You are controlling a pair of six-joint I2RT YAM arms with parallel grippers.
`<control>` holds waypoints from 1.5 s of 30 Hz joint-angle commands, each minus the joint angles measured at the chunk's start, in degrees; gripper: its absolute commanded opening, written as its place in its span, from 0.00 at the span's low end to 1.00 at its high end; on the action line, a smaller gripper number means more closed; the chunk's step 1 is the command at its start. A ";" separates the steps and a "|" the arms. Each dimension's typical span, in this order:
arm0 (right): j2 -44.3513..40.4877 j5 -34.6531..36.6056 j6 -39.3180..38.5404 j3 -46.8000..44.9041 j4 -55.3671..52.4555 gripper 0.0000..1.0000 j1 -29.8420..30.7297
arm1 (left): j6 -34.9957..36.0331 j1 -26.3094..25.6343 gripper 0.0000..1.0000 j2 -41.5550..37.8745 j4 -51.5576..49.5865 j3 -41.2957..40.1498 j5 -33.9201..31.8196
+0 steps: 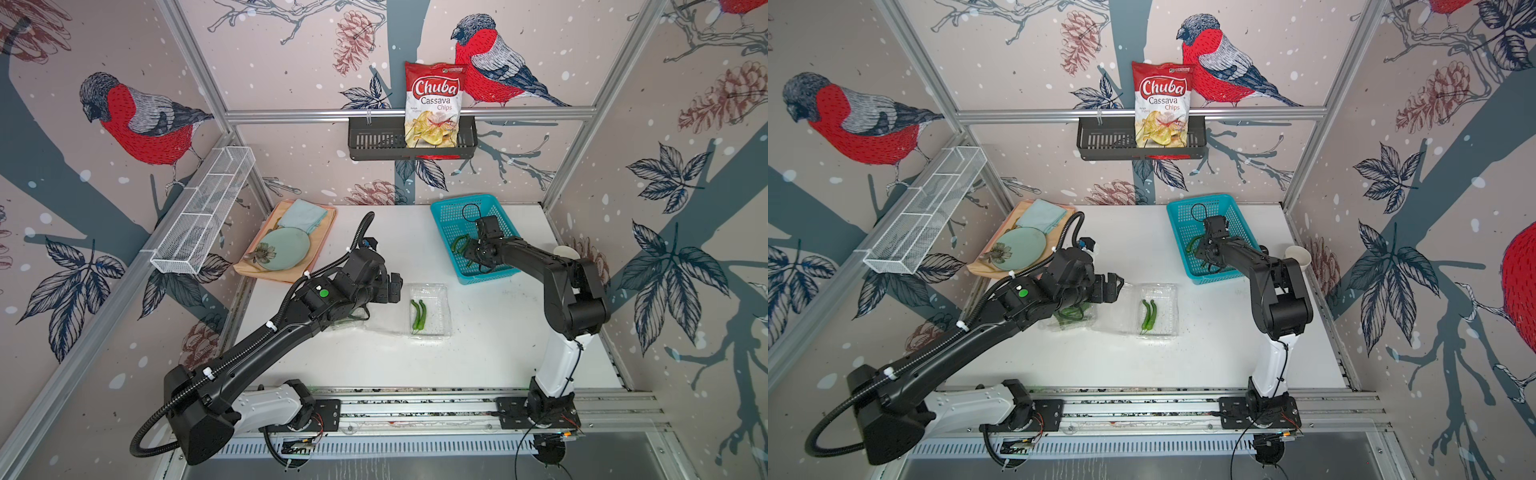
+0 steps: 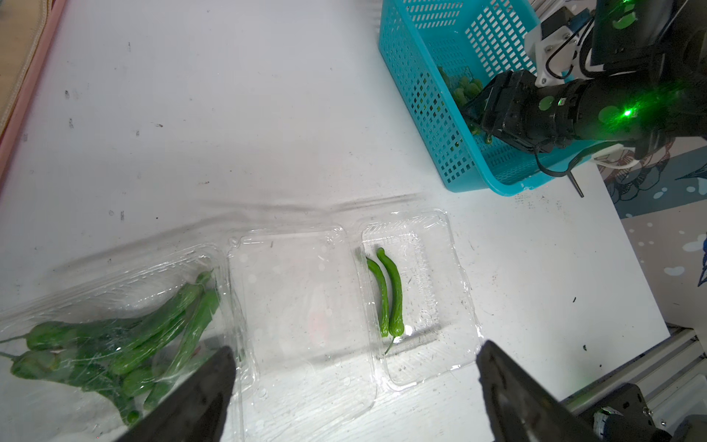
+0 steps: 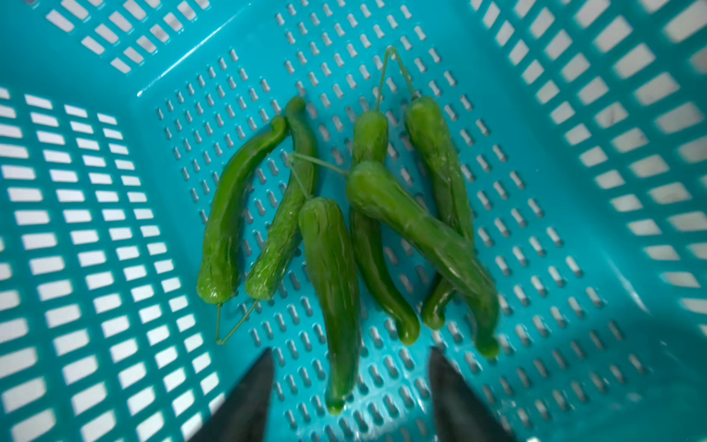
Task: Take small green peppers out of containers
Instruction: Place the green pepper in the basket, then pick up the green pepper from the packing box.
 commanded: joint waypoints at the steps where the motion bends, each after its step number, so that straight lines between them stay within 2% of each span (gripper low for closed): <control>1: -4.23 4.97 1.81 0.42 -6.84 0.74 1.83 | -2.11 0.00 0.95 -0.57 1.27 -0.57 -0.83; 6: -13.63 7.95 4.30 -1.88 -11.60 0.77 8.21 | -3.88 -0.35 0.95 -1.18 3.31 -2.10 -0.82; 11: -21.55 7.30 8.81 -4.15 -14.37 0.78 20.45 | -4.99 -0.44 0.95 -1.48 6.13 -4.49 -0.10; 17: -25.36 4.31 19.06 -9.33 -14.09 0.78 32.71 | -5.33 -0.53 0.95 -1.54 7.64 -5.81 0.15; 21: -24.33 1.82 23.05 -12.63 -11.71 0.77 36.65 | -6.49 -0.55 0.95 -1.67 8.65 -6.29 1.43; 29: -18.39 -0.73 23.91 -15.82 -8.71 0.76 38.01 | -4.35 -0.62 0.95 -1.10 5.51 -2.71 -0.49; 34: -13.62 -0.75 22.79 -16.31 -5.62 0.73 38.15 | -5.15 -0.62 0.95 -4.09 5.83 -5.91 -0.99; 40: -7.38 2.03 21.17 -12.86 -7.34 0.69 37.64 | -6.11 -0.62 0.95 -7.73 4.27 -8.56 -1.69; 45: -3.58 2.33 22.02 -12.73 -6.77 0.62 37.61 | -6.29 -0.62 0.95 -9.53 2.36 -8.93 -3.31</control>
